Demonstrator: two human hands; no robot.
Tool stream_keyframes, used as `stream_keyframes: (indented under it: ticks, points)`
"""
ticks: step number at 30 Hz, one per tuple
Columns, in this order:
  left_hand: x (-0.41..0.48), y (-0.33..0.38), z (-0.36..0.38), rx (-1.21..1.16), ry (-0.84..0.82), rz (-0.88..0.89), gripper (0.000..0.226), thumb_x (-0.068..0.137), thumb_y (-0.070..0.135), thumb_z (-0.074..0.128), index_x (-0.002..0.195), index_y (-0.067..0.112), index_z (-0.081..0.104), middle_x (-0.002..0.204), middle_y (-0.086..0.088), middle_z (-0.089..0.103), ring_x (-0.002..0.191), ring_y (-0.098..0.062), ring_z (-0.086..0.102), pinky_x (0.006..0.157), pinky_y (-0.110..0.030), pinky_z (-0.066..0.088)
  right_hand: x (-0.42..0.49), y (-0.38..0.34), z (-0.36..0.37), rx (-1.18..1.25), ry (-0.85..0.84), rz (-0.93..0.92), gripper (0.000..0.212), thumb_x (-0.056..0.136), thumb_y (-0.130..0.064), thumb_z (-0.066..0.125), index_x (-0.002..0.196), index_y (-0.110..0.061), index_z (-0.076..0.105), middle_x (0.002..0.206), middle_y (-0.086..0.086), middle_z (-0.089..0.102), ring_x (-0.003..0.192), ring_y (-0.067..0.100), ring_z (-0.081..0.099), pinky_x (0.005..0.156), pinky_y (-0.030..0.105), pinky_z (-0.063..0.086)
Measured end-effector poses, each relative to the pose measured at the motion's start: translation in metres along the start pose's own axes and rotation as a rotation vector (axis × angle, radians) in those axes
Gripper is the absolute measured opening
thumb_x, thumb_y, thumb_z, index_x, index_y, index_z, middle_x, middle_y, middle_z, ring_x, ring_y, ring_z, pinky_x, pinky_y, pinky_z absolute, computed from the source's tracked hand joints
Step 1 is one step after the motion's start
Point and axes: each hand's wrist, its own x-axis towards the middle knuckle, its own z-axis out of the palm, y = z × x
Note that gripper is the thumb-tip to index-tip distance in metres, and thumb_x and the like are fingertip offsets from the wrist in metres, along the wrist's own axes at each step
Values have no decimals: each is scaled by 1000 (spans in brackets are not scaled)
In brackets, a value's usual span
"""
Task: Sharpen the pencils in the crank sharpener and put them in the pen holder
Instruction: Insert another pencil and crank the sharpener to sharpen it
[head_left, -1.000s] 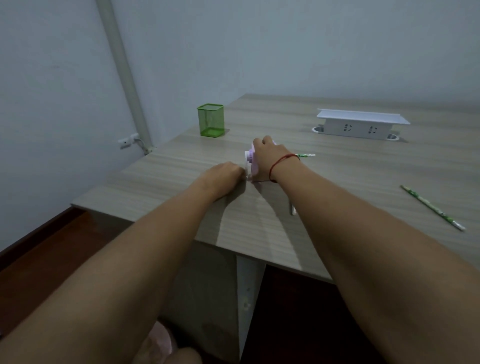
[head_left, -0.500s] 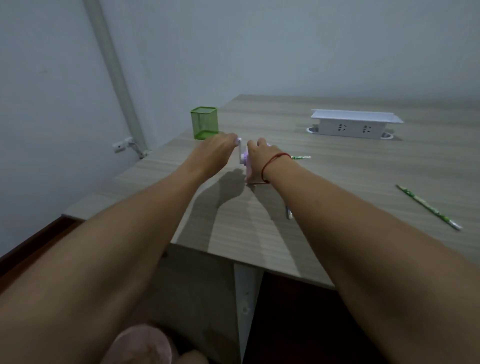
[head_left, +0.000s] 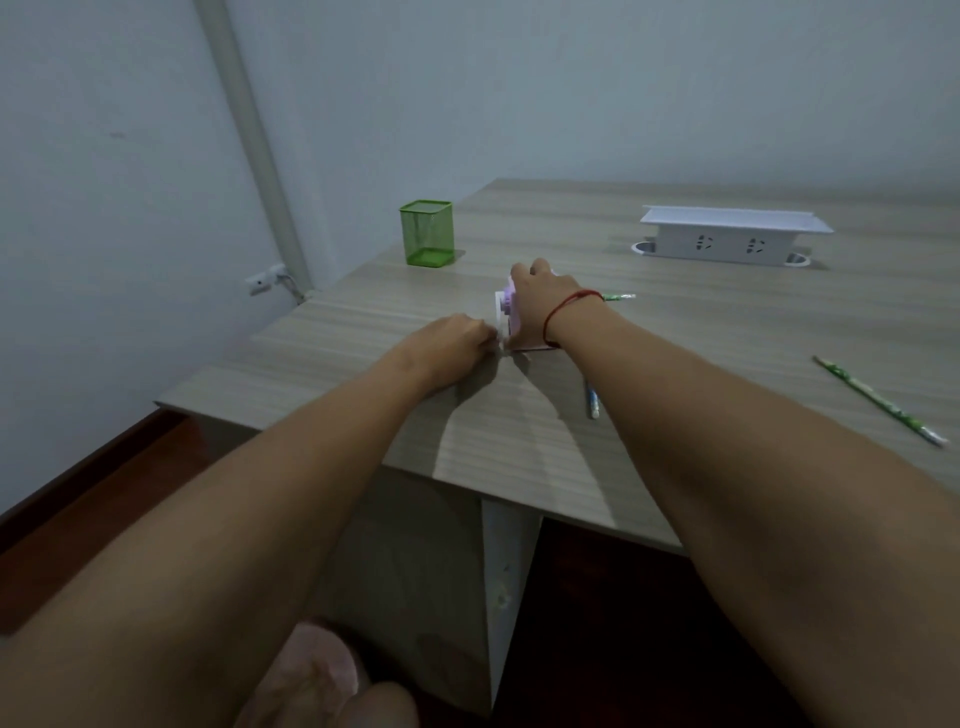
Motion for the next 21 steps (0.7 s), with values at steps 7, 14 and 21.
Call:
stream_keyframes:
  ticks: [7,14,21]
  points:
    - [38,-5,-6,117,-49,-96,21,93,16,51,103,5,65,104,-18,66,92,-32,62,77,-34,47,2,1,5,-29,52,-49,68,74,-39,70,129,-11,41,129,13,44,120,34,51,97,43,46]
    - [49,-15,-13,306,50,1,15,94,4,45,101,1,58,100,-21,63,91,-39,62,68,-40,42,4,-1,3,-34,13,4,70,71,-34,72,129,-12,40,129,12,43,121,35,50,99,49,46]
    - [42,-11,-35,185,277,83,22,101,9,37,97,-1,56,95,-23,63,86,-40,60,66,-45,44,0,-1,-3,-25,-42,36,77,74,-35,71,137,-14,33,136,11,37,128,36,45,104,52,41]
